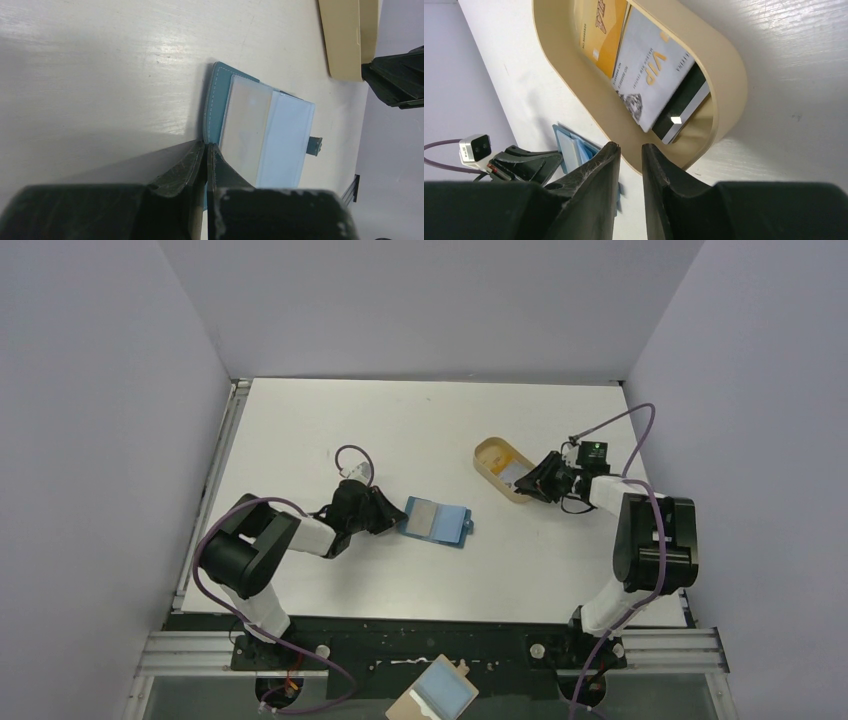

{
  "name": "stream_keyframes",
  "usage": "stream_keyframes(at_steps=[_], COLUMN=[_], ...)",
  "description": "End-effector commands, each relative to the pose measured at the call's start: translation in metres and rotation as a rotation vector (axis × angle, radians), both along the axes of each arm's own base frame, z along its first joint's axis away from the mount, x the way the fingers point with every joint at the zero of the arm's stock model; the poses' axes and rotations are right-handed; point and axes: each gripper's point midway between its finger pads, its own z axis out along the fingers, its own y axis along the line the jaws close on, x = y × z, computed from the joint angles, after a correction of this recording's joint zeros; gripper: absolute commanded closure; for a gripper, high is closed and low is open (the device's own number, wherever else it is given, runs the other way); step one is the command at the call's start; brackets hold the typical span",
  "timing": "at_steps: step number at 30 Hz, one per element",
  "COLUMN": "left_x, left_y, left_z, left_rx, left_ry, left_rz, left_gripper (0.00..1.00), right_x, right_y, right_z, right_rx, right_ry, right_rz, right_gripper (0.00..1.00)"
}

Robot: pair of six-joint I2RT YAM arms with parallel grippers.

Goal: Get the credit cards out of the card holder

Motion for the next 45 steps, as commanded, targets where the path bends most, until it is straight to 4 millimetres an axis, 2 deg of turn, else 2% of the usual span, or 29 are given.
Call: stream_keyframes(at_steps=[1, 8, 13, 17, 20, 21, 23, 24, 27, 29, 34, 39, 42, 45], left_x=[-0.018, -0.018, -0.014, -0.009, -0.008, -0.007, -0.007, -0.007, -0.008, -0.008, -0.012, -0.017, -0.018, -0.020], left_y=[0.008, 0.009, 0.009, 0.008, 0.008, 0.008, 0.008, 0.007, 0.005, 0.004, 0.003, 0.003, 0.003, 0.004], left_z=[-0.026, -0.026, -0.020, -0.006, 0.005, 0.009, 0.016, 0.018, 0.023, 0.026, 0.029, 0.030, 0.033, 0.038], left_rx=[0.084, 0.089, 0.113, 0.133, 0.151, 0.156, 0.165, 0.167, 0.166, 0.164, 0.168, 0.169, 0.166, 0.166], left_ry=[0.089, 0.086, 0.068, 0.036, 0.020, 0.013, 0.003, -0.002, -0.007, -0.008, -0.015, -0.017, -0.023, -0.032], left_rz=[-0.034, -0.037, -0.046, -0.061, -0.072, -0.073, -0.075, -0.077, -0.080, -0.080, -0.078, -0.079, -0.080, -0.077], left_gripper=[1.00, 1.00, 1.00, 1.00, 1.00, 1.00, 1.00, 1.00, 1.00, 1.00, 1.00, 1.00, 1.00, 1.00], right_x=[0.009, 0.012, 0.014, 0.015, 0.008, 0.004, -0.002, -0.005, -0.012, -0.018, -0.033, -0.041, -0.046, -0.051], right_y=[-0.004, -0.010, -0.016, -0.017, 0.002, 0.015, 0.039, 0.052, 0.090, 0.114, 0.164, 0.208, 0.229, 0.241], right_z=[0.017, 0.040, 0.077, 0.114, 0.137, 0.142, 0.150, 0.152, 0.148, 0.137, 0.108, 0.086, 0.074, 0.065], right_rx=[0.008, -0.005, -0.057, -0.110, -0.224, -0.280, -0.365, -0.388, -0.438, -0.486, -0.598, -0.596, -0.606, -0.629], right_ry=[-0.067, -0.093, -0.147, -0.222, -0.273, -0.289, -0.320, -0.335, -0.357, -0.352, -0.324, -0.315, -0.309, -0.307], right_rz=[-0.006, -0.016, -0.016, 0.002, 0.088, 0.137, 0.211, 0.242, 0.319, 0.378, 0.501, 0.581, 0.622, 0.640], right_gripper=[0.74, 0.72, 0.70, 0.70, 0.70, 0.69, 0.63, 0.57, 0.42, 0.36, 0.34, 0.34, 0.34, 0.34])
